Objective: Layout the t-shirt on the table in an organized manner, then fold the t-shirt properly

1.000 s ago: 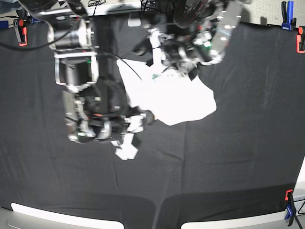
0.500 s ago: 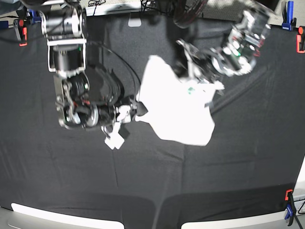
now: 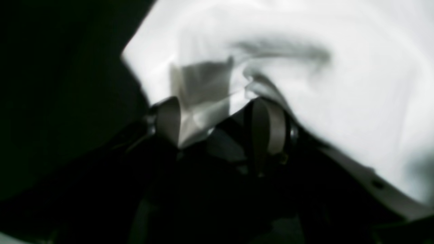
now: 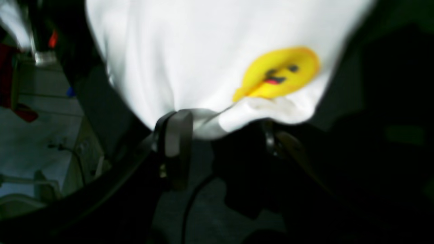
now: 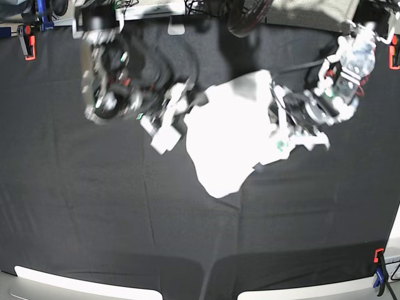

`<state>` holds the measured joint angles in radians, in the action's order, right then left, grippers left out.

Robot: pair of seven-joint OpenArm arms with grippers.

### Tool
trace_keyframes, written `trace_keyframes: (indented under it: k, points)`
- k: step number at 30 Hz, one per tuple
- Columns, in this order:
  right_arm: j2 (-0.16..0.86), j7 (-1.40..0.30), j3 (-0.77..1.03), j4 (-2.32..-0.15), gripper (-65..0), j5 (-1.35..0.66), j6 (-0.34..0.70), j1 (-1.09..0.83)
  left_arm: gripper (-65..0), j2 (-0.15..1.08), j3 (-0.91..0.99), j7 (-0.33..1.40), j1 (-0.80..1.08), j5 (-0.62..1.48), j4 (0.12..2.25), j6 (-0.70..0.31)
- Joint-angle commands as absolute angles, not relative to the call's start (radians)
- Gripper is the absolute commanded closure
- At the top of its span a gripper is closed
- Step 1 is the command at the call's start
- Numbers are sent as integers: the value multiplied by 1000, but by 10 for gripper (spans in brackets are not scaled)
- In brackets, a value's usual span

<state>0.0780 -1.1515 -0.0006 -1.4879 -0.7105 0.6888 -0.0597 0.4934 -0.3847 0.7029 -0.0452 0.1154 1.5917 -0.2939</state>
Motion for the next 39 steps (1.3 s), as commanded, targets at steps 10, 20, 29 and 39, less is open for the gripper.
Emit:
trace_keyframes:
  k: [10, 20, 29, 39]
  points:
    - [94, -1141, 65, -1714, -263, -620, 698, -86, -316, 500, -379, 679, -86, 109, 1614, -229]
    - [104, -1141, 186, -1826, -263, -629, 698, -92, -316, 499, -379, 701, -159, -109, 1794, -123]
    - [111, -1142, 186, -1826, -263, -628, 698, -137, -316, 398, -381, 548, -147, 451, 1821, -358]
    - [111, -1141, 186, -1826, -263, -626, 698, -176, -316, 199, -381, 89, -152, 310, 1349, -397]
